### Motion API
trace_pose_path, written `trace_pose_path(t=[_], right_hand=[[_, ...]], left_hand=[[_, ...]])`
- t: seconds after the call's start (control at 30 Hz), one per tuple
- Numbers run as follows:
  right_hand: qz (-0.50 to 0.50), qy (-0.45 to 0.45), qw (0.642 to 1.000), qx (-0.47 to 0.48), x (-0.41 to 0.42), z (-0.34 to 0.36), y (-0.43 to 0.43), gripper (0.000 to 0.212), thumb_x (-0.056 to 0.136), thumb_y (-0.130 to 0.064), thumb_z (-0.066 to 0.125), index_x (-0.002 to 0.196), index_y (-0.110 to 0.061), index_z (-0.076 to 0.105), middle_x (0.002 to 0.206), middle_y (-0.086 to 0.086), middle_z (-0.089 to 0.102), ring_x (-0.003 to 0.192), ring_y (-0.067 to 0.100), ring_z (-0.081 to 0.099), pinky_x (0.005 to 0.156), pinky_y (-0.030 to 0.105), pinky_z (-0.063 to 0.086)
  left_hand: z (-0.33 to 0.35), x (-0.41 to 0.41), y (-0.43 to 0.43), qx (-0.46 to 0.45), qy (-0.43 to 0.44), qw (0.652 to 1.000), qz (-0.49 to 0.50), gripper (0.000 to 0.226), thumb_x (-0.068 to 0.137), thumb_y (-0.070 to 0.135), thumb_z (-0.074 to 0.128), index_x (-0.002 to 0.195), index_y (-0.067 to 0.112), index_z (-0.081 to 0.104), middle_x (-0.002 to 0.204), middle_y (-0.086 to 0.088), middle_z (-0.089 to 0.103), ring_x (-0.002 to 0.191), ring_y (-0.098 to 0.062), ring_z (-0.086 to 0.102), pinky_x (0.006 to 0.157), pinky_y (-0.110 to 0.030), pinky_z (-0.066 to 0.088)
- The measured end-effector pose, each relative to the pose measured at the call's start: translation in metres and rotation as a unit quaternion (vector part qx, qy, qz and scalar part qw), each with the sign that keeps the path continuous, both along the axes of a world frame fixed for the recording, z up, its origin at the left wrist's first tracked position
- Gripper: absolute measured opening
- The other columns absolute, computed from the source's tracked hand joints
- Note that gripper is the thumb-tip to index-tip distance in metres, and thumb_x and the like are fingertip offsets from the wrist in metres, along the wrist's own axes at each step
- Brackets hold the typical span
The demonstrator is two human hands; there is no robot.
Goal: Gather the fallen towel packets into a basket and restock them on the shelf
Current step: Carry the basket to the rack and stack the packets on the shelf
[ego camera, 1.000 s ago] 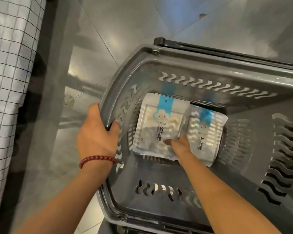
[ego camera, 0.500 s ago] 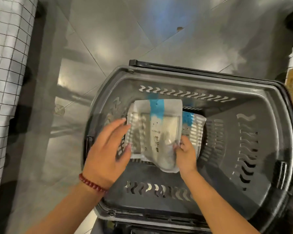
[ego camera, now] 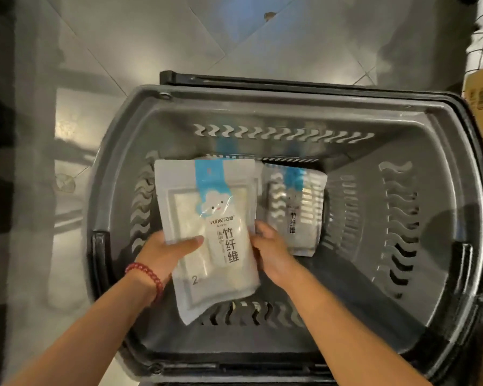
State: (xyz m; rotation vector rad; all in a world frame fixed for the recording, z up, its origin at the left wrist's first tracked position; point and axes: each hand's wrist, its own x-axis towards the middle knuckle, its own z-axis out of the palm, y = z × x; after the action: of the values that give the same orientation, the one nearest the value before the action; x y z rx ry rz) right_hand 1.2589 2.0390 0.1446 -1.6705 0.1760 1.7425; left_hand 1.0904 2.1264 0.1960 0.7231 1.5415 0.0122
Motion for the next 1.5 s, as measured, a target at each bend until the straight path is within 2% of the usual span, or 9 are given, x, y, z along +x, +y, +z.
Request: trace_pose_path(t=[0.13,0.33,0.57,0.7,0.8,1.07,1.17,1.3,1.5], right_hand=[[0.159,-0.177,0.965,-0.114,0.004,-0.041,0.004,0.029,0.089,-0.003,0.051,0.117,-0.006,0.058,0.121,0.014,0.061,0.106,0.026,0.057,0.083,0.030,0.046],[0.142,-0.161,0.968,-0.126,0.010,-0.077,0.008,0.076,0.082,-0.009,0.062,0.148,-0.016,0.023,0.143,0.006,0.043,0.121,0.022,0.047,0.093,0.024,0.040],[0.089,-0.161,0.978,-0.099,-0.001,-0.081,0.017,0.035,0.078,-0.007,0.070,0.104,-0.020,0.051,0.108,0.003,0.064,0.101,0.020,0.061,0.086,0.034,0.053],[0.124,-0.197,0.969,-0.083,0.006,-0.072,0.016,0.019,0.083,-0.012,0.066,0.094,0.000,0.055,0.099,0.019,0.064,0.095,0.032,0.062,0.083,0.039,0.050],[0.100,-0.264,0.958,-0.044,0.015,-0.060,0.011,0.025,0.089,-0.007,0.059,0.072,-0.016,0.042,0.076,-0.001,0.050,0.078,0.017,0.048,0.068,0.017,0.039],[0.013,-0.256,0.967,0.010,0.059,-0.017,-0.015,0.020,0.087,0.005,0.050,0.103,-0.005,0.055,0.106,0.024,0.060,0.101,0.038,0.058,0.090,0.046,0.050],[0.003,-0.198,0.980,0.024,0.060,-0.013,-0.013,0.030,0.089,0.006,0.049,0.114,-0.009,0.056,0.111,0.012,0.065,0.105,0.023,0.062,0.092,0.038,0.050],[0.056,-0.157,0.985,0.038,0.032,-0.013,0.002,0.021,0.091,-0.004,0.053,0.090,-0.025,0.054,0.089,-0.007,0.062,0.077,-0.005,0.062,0.062,0.013,0.049],[0.242,-0.187,0.952,0.007,-0.019,-0.038,0.024,0.028,0.095,-0.023,0.046,0.121,-0.012,0.047,0.113,0.002,0.056,0.106,0.021,0.055,0.077,0.026,0.039]], left_hand=[[-0.008,-0.001,0.001,0.145,0.141,0.973,-0.113,0.017,0.086,0.008,0.064,0.101,0.013,0.068,0.081,0.011,0.063,0.076,-0.008,0.060,0.066,-0.022,0.044],[-0.024,-0.006,-0.006,0.218,0.225,0.924,-0.219,0.028,0.088,0.011,0.053,0.115,0.008,0.059,0.105,-0.013,0.066,0.096,-0.031,0.061,0.081,-0.034,0.048],[-0.030,-0.005,-0.003,0.185,0.235,0.926,-0.229,0.029,0.090,0.012,0.052,0.119,0.008,0.055,0.112,-0.014,0.064,0.099,-0.032,0.059,0.082,-0.038,0.048],[-0.026,0.000,-0.001,0.172,0.223,0.937,-0.208,0.032,0.092,0.010,0.051,0.124,0.006,0.053,0.119,-0.015,0.061,0.107,-0.035,0.057,0.081,-0.036,0.045],[-0.022,0.005,0.002,0.153,0.222,0.944,-0.187,0.033,0.093,0.008,0.050,0.126,0.006,0.051,0.123,-0.015,0.059,0.112,-0.035,0.055,0.082,-0.038,0.044],[-0.003,0.018,0.009,0.033,0.158,0.984,-0.074,0.026,0.095,0.014,0.049,0.120,0.013,0.055,0.120,-0.011,0.061,0.099,-0.024,0.056,0.083,-0.038,0.044],[0.006,0.023,0.011,-0.019,0.077,0.996,-0.026,0.019,0.092,0.032,0.051,0.105,0.021,0.060,0.103,-0.005,0.069,0.085,-0.016,0.064,0.075,-0.033,0.050],[0.010,0.027,0.008,-0.034,0.012,0.999,-0.010,0.035,0.071,0.048,0.060,0.098,0.025,0.064,0.084,0.007,0.074,0.074,-0.010,0.071,0.058,-0.024,0.052],[0.000,0.016,0.001,0.048,0.126,0.990,0.031,0.015,0.080,0.017,0.070,0.089,0.026,0.062,0.078,0.011,0.065,0.074,-0.009,0.060,0.056,-0.026,0.045]])
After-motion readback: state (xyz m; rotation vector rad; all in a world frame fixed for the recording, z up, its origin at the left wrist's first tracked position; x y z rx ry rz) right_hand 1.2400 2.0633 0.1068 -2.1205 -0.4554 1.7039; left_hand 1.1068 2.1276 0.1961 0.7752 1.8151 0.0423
